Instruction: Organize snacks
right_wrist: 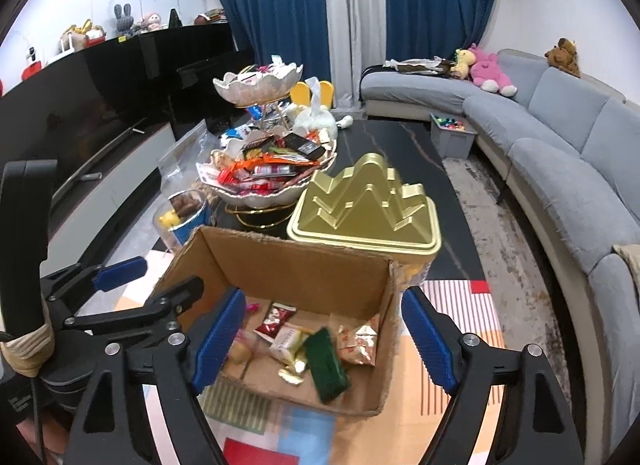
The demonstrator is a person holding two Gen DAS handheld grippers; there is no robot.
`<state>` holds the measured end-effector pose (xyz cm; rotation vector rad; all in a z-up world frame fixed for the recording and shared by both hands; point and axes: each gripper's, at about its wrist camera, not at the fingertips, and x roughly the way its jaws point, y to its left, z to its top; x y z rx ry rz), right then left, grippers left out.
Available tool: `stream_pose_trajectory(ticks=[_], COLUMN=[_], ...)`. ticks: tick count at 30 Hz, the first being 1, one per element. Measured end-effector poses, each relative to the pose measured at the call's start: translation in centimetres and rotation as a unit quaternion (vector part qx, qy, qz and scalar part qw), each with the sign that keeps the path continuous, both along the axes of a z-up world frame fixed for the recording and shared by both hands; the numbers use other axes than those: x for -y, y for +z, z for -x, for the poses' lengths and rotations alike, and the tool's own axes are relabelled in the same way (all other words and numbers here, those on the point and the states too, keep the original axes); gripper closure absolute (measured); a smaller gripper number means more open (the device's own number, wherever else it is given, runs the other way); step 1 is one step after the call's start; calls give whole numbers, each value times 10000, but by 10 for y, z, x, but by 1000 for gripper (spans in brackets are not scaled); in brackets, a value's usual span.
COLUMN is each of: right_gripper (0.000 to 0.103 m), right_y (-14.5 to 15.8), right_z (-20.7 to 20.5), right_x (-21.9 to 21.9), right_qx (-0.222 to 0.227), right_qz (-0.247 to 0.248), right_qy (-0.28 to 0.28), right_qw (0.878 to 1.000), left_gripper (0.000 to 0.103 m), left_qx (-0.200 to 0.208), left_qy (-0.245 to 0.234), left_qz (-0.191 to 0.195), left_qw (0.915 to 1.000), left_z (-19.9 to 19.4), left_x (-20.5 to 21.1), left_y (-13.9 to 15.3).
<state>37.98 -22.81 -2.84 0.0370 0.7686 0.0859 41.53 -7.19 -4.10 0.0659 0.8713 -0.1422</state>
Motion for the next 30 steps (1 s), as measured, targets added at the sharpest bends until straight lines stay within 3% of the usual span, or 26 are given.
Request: stream_pose_trajectory(ticks=[5,30], right_gripper=[22,22], right_y=[7,50], right_z=[7,87], right_x=[4,1], right_qx=[39,335], right_qz=[30,-118], right_qy=[-123,-279], right_qw=[9999,9990], left_gripper=[21,11], left_qx=[53,407], left_qy=[79,234], left_qz=[-18,116], left_qw=[10000,9988], left_z=[9,94], left_x=[-4,-21], left_y=[7,55])
